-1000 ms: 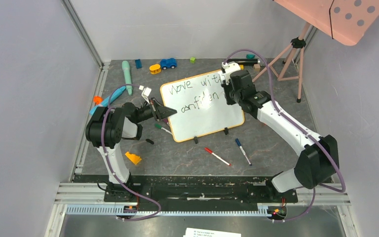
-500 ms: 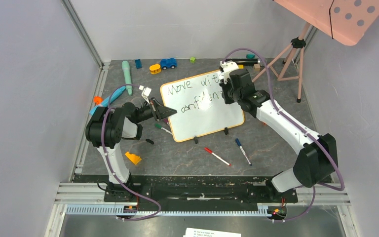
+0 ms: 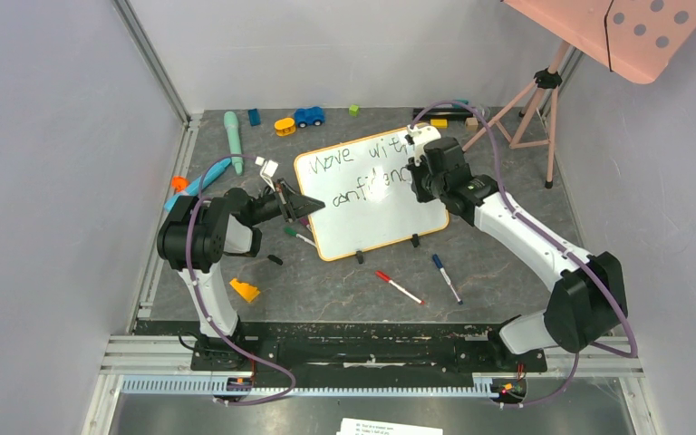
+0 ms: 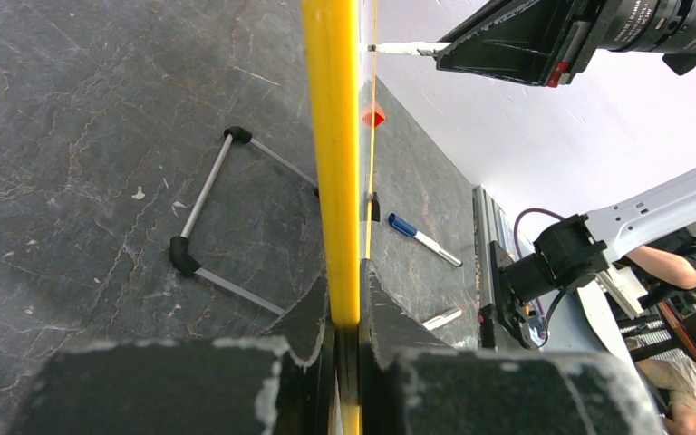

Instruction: Write a sentence on the whiteboard

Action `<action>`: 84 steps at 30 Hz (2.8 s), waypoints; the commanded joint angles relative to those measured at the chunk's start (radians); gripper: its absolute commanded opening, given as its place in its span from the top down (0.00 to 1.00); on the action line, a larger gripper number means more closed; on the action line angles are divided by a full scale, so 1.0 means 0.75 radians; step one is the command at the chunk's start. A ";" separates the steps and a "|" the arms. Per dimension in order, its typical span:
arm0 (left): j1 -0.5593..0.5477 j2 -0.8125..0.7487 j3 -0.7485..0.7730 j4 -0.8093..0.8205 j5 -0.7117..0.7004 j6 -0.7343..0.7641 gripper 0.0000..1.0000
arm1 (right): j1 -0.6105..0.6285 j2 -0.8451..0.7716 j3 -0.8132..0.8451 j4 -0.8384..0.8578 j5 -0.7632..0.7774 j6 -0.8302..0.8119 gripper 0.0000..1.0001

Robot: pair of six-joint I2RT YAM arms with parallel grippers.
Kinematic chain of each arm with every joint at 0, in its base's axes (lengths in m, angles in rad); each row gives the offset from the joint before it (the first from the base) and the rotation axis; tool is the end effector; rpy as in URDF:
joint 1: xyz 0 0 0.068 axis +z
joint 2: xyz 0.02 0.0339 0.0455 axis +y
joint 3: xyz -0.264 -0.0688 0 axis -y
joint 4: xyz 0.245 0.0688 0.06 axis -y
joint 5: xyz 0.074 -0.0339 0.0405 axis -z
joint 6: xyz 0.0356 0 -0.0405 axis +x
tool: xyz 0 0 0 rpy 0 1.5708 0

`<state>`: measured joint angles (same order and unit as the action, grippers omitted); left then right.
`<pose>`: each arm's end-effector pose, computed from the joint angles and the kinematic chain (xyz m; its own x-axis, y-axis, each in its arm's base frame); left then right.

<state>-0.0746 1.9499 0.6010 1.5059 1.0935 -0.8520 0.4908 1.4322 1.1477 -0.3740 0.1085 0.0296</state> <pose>0.3161 -0.0553 0.1471 -0.5815 -0.3032 -0.7549 0.7160 0.2498 -0.6519 0.2858 0.1484 0.2969 -0.5511 -0.2612 -0.7925 -0.3769 0.9253 -0.0428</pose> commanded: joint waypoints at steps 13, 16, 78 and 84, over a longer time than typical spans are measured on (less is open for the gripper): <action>0.005 0.043 0.016 0.068 -0.064 0.233 0.98 | -0.028 -0.126 0.057 0.063 -0.013 -0.041 1.00; 0.005 0.045 0.018 0.069 -0.062 0.232 0.98 | -0.048 -0.120 0.072 0.063 -0.020 -0.003 1.00; 0.004 0.039 0.012 0.068 -0.058 0.238 0.98 | -0.133 0.058 0.156 0.041 -0.043 0.029 1.00; 0.005 0.039 0.012 0.068 -0.059 0.238 0.98 | -0.134 0.038 0.109 0.055 -0.098 0.048 1.00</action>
<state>-0.0746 1.9503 0.6029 1.5051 1.0954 -0.8524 0.3950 1.4590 1.2278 -0.3752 0.0784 0.0528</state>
